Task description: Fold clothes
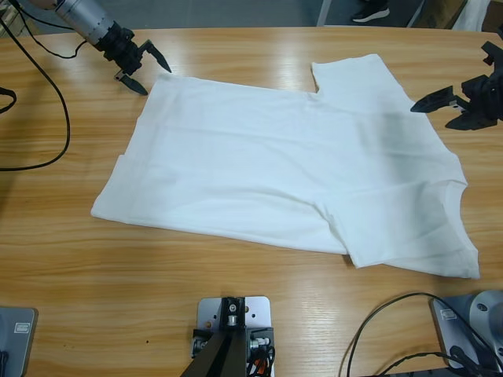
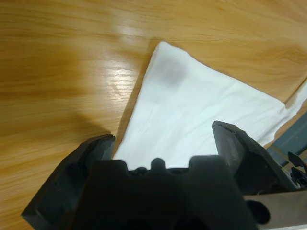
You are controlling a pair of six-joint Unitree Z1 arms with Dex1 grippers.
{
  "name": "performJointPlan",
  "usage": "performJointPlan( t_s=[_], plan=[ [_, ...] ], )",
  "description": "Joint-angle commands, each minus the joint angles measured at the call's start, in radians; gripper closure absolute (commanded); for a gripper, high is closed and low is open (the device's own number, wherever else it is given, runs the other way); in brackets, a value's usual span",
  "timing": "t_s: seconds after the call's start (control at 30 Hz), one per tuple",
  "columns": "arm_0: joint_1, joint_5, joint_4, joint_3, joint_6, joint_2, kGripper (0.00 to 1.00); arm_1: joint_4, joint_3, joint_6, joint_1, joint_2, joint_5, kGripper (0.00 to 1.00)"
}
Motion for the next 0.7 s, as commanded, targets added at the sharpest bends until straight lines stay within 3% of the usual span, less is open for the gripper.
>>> performJointPlan(
  t_s=[0.03, 0.3, 0.4, 0.7],
  plan=[
    [0.006, 0.046, -0.037, -0.508, 0.012, 0.208, 0.124, -0.023, 0.046, -0.013, 0.011, 0.039, 0.018, 0.018],
    [0.008, 0.051, -0.051, -0.509, 0.015, 0.208, 0.115, -0.023, 0.045, -0.019, 0.011, 0.048, 0.019, 0.018],
    [0.016, 0.048, -0.069, -0.509, 0.014, 0.208, 0.035, -0.023, 0.043, -0.019, 0.011, 0.049, 0.019, 0.018],
    [0.074, -0.032, -0.1, -0.511, -0.001, 0.198, 0.032, -0.023, 0.051, -0.022, 0.011, 0.048, 0.018, 0.018]
  ],
)
